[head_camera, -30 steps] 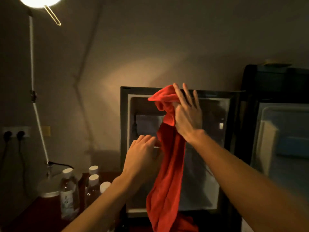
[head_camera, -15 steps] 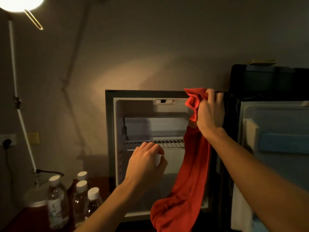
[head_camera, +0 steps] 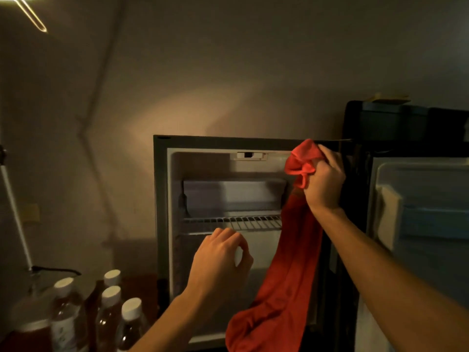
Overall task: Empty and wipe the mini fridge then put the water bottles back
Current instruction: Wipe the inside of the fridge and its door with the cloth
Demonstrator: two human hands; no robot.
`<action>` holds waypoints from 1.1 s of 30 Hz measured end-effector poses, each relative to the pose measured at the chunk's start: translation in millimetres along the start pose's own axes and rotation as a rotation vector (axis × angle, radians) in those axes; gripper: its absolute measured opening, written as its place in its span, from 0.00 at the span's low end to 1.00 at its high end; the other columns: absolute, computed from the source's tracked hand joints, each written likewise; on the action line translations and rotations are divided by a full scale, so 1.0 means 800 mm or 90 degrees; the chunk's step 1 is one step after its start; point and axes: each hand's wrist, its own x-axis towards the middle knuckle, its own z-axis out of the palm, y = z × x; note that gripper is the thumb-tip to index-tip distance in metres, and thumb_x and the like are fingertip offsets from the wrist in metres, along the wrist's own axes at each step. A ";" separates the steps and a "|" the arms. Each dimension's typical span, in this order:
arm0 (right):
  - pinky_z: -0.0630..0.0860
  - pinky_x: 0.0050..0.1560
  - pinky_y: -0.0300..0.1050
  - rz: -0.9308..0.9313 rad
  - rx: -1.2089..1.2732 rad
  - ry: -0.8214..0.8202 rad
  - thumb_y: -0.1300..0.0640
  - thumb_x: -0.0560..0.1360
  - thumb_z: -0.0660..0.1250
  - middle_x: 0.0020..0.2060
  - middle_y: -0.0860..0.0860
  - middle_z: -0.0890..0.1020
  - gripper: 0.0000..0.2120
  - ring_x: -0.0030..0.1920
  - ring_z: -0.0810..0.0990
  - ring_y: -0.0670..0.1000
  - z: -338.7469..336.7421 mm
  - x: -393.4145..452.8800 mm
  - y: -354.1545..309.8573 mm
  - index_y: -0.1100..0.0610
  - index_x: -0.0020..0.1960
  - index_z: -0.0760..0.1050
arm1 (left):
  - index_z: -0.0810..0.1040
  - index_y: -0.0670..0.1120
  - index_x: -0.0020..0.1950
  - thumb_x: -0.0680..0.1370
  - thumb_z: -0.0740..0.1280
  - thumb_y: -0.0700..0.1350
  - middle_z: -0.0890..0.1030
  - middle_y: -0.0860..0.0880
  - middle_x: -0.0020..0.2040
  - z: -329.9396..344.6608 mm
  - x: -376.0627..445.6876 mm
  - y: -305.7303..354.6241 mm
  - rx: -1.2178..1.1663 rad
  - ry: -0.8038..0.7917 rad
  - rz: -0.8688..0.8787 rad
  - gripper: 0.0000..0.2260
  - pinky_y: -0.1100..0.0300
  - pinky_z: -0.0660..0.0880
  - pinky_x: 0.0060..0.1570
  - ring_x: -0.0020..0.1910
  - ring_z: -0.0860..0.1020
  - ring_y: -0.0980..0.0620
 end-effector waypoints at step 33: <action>0.54 0.66 0.23 -0.060 -0.195 -0.071 0.71 0.68 0.65 0.66 0.60 0.68 0.17 0.62 0.69 0.49 -0.049 -0.060 -0.012 0.66 0.56 0.77 | 0.54 0.57 0.79 0.70 0.72 0.49 0.67 0.51 0.72 0.106 0.056 0.095 -0.444 -0.127 -0.022 0.41 0.78 0.58 0.62 0.69 0.65 0.57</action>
